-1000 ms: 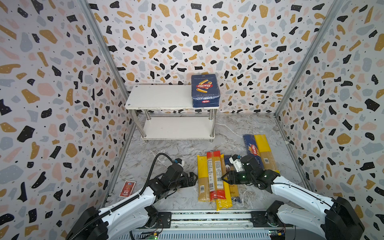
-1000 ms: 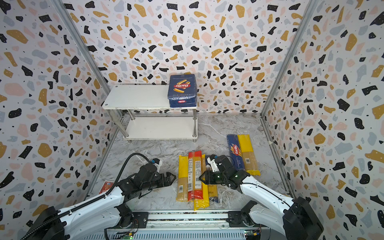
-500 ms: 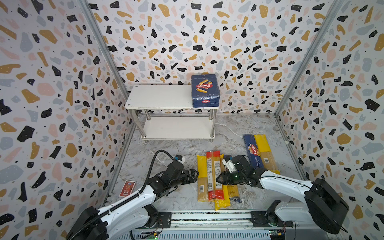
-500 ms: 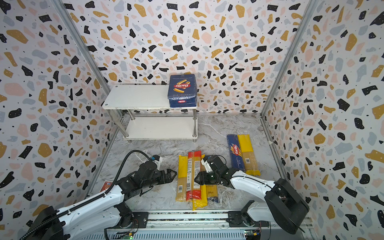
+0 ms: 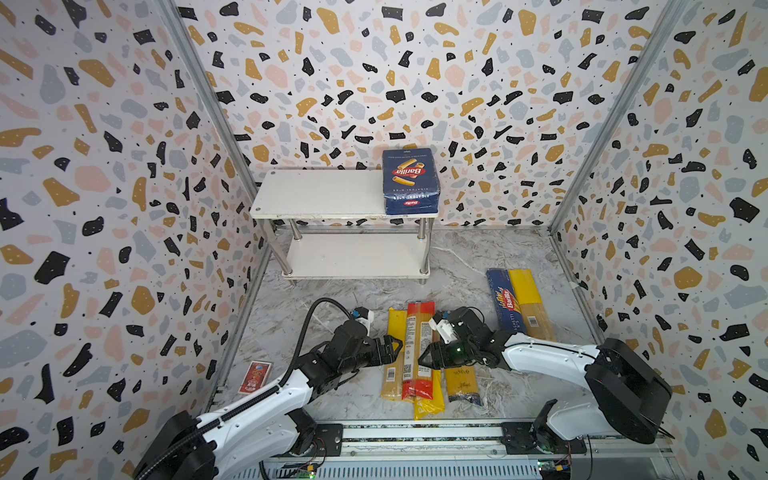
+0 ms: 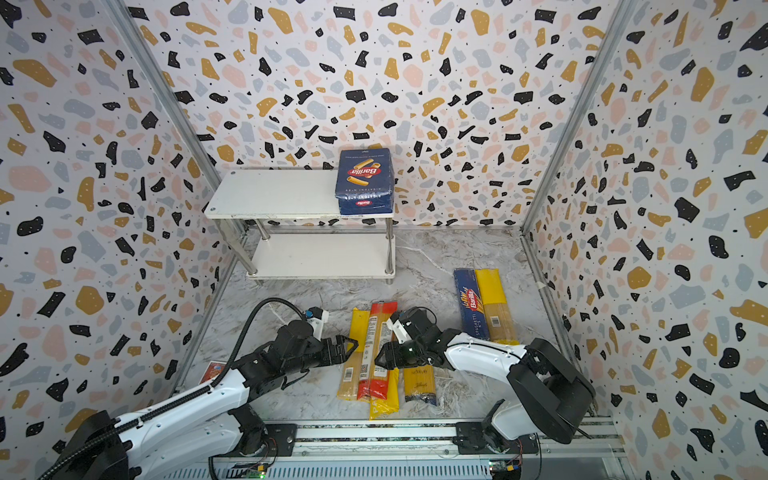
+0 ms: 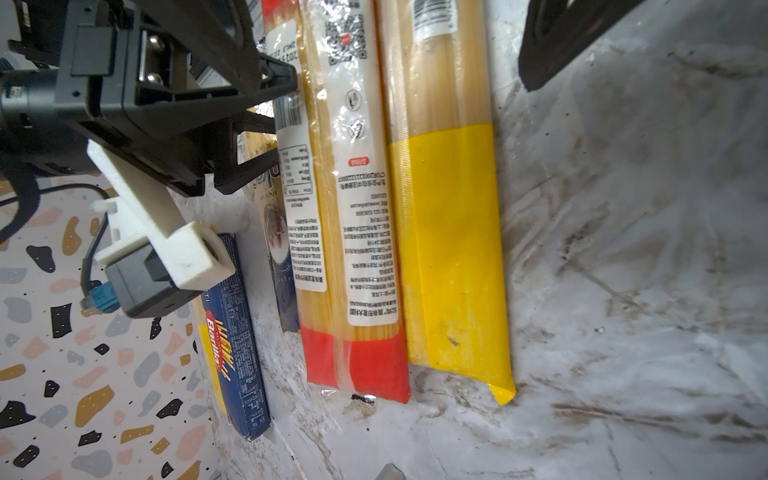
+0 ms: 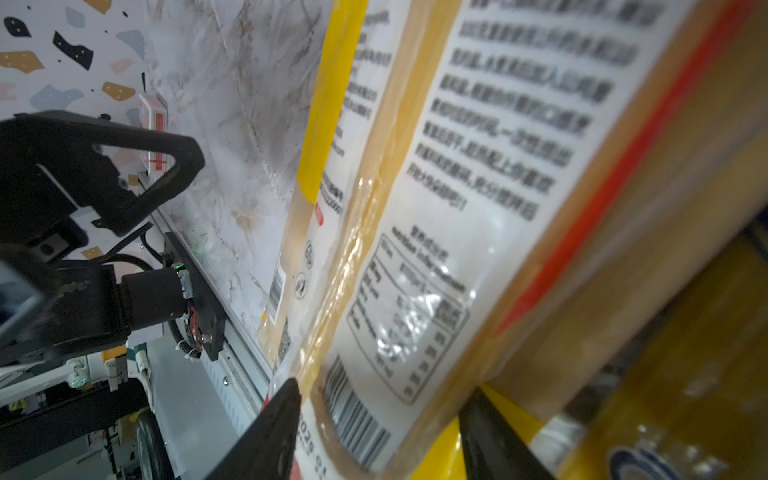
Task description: Place and organize the pasta boxes and bags onto the shelf
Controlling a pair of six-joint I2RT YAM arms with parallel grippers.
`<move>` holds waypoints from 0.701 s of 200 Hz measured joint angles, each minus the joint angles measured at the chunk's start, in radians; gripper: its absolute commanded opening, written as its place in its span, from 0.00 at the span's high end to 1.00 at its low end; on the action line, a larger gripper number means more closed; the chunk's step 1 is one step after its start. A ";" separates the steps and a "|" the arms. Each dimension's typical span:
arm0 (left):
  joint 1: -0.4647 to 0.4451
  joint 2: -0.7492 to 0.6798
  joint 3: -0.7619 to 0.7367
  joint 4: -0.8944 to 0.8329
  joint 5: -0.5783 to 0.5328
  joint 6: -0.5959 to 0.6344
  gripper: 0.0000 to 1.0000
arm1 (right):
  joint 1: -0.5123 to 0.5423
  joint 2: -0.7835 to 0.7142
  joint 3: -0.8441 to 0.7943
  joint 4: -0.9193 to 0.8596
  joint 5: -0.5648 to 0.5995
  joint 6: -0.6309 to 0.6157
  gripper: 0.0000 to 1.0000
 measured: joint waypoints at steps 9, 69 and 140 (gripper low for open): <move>0.000 0.018 0.000 0.009 0.009 0.001 0.04 | 0.003 -0.011 0.000 -0.001 -0.008 -0.005 0.38; 0.000 0.152 0.016 0.036 0.068 0.004 0.06 | -0.063 -0.260 0.005 -0.122 0.011 -0.064 0.30; -0.032 0.249 0.106 0.079 0.122 0.023 0.09 | -0.231 -0.410 -0.068 -0.204 -0.030 -0.097 0.29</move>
